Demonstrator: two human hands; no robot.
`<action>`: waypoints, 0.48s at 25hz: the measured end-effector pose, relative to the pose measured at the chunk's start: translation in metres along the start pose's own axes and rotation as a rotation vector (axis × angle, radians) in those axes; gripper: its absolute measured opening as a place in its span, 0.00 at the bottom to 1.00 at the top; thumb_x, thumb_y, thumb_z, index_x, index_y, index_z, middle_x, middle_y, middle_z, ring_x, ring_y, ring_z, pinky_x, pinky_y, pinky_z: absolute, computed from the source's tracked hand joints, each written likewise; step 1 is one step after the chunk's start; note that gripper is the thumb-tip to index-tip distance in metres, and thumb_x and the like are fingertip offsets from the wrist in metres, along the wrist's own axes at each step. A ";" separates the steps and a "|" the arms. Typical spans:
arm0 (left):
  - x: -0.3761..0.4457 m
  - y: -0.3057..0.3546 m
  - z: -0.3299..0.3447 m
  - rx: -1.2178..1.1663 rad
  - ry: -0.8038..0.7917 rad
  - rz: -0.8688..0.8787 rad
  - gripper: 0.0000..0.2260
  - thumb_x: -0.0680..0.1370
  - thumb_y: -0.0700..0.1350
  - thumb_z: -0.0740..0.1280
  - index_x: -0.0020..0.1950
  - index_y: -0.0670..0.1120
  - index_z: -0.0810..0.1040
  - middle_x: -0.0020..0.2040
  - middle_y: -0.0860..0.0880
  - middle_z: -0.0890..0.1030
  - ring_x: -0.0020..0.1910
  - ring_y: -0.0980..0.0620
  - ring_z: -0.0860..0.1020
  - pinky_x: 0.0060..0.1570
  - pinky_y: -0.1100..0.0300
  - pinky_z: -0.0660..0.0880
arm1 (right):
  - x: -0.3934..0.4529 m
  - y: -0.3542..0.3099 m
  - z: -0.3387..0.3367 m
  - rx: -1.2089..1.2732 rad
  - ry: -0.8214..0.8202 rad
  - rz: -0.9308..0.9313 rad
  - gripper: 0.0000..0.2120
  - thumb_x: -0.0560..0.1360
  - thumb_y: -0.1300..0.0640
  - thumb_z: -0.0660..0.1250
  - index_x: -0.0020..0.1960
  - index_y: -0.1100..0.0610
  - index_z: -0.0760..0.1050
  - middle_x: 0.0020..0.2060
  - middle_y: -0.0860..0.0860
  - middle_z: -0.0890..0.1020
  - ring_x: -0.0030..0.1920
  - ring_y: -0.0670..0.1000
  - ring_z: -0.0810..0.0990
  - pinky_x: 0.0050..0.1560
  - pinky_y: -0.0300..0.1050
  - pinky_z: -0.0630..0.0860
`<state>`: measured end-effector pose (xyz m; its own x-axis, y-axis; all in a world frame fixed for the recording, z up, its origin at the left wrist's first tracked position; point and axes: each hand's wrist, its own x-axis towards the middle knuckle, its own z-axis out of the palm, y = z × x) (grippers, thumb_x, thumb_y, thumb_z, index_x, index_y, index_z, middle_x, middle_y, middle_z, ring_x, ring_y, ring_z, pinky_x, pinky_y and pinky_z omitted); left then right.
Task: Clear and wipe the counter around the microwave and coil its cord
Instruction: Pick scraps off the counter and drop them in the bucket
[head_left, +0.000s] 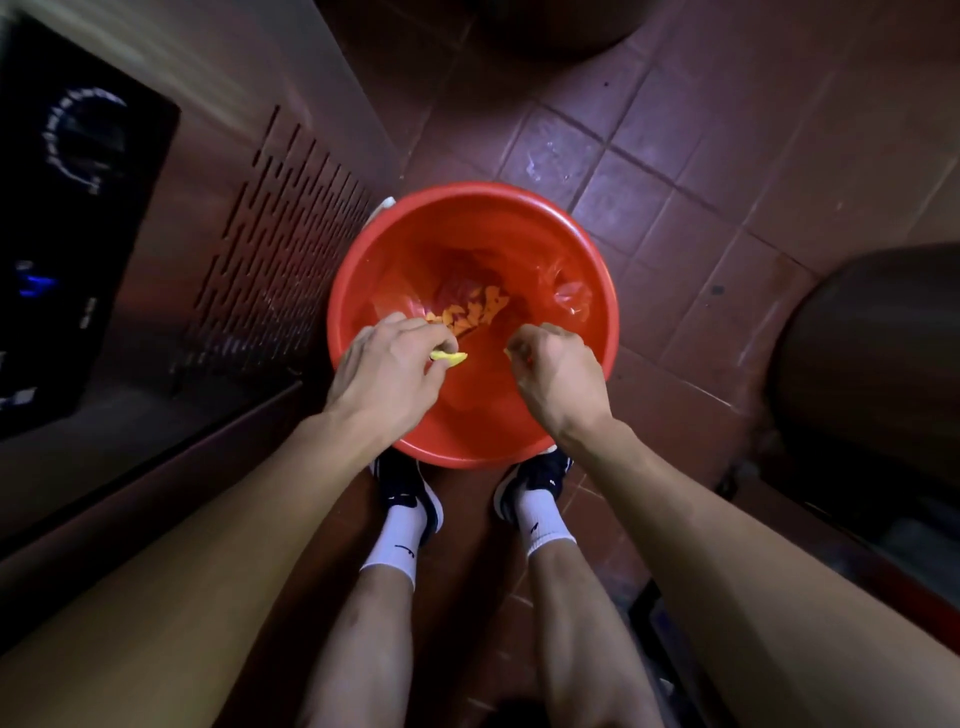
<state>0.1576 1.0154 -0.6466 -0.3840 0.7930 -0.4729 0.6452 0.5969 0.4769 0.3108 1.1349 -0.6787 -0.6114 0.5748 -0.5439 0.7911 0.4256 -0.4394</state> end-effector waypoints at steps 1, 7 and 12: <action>0.001 -0.002 0.002 -0.002 -0.002 0.004 0.06 0.75 0.42 0.71 0.50 0.51 0.81 0.46 0.54 0.81 0.50 0.49 0.75 0.50 0.49 0.73 | 0.003 0.001 0.003 0.009 -0.001 0.010 0.09 0.79 0.56 0.62 0.55 0.53 0.79 0.50 0.52 0.82 0.50 0.58 0.80 0.46 0.53 0.79; 0.004 0.002 0.009 -0.037 -0.031 0.025 0.06 0.75 0.41 0.71 0.51 0.49 0.82 0.47 0.53 0.82 0.52 0.49 0.75 0.53 0.46 0.74 | -0.002 0.002 0.006 0.066 -0.014 0.048 0.12 0.79 0.58 0.62 0.59 0.54 0.79 0.54 0.52 0.82 0.52 0.56 0.81 0.49 0.55 0.79; 0.014 0.007 0.009 -0.082 0.008 -0.006 0.05 0.76 0.41 0.71 0.50 0.50 0.82 0.45 0.54 0.80 0.51 0.51 0.75 0.52 0.54 0.73 | -0.001 0.005 0.003 0.071 -0.001 0.054 0.12 0.78 0.58 0.61 0.58 0.54 0.79 0.53 0.52 0.82 0.51 0.56 0.81 0.48 0.54 0.79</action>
<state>0.1628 1.0296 -0.6568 -0.3933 0.7903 -0.4698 0.5870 0.6091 0.5332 0.3157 1.1344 -0.6822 -0.5679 0.5946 -0.5692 0.8195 0.3435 -0.4587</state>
